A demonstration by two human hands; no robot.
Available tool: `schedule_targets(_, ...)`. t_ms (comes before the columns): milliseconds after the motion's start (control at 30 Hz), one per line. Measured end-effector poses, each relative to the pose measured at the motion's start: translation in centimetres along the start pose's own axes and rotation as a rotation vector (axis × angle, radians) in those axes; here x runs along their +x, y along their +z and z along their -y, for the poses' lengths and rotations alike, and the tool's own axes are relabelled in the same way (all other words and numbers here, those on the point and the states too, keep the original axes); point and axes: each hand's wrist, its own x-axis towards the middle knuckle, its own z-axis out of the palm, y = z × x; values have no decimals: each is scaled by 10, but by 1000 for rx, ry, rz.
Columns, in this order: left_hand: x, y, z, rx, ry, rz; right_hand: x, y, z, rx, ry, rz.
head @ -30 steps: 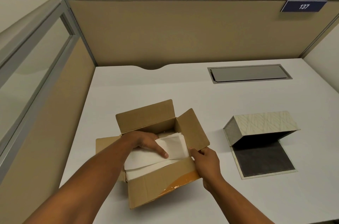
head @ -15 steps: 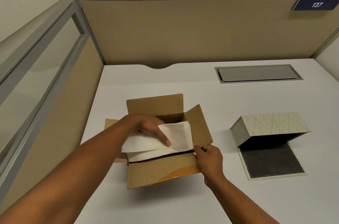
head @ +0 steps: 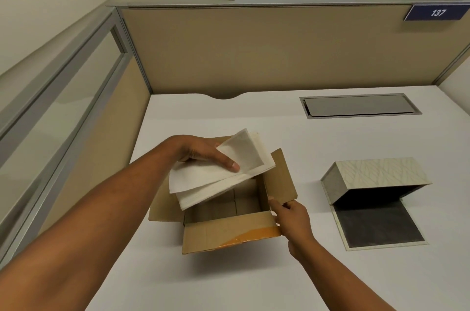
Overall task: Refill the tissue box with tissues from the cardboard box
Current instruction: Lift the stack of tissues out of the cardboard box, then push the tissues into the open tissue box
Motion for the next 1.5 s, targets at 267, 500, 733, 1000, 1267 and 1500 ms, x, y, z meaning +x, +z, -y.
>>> schedule_targets(267,-4,12,-42,60,74,91,-22,-53,58,112,-368,-172)
schedule_targets(500,2,41,-101,260,137,142,-38,-97,92,64,-358,399)
schedule_targets(733,19,74,-149,537,200,45,-35,-142,70,-5,-363,348)
schedule_targets(1000,51,133,-204,645,272,-46,-25,-215,46,-56,-386,286)
schedule_targets(1267,89,212,-241,620,271,-232,9,-305,11,-309,-443,307)
schedule_targets(1500,121,283,-257,684,212,-411,44,-365,-22,-376,-479,284)
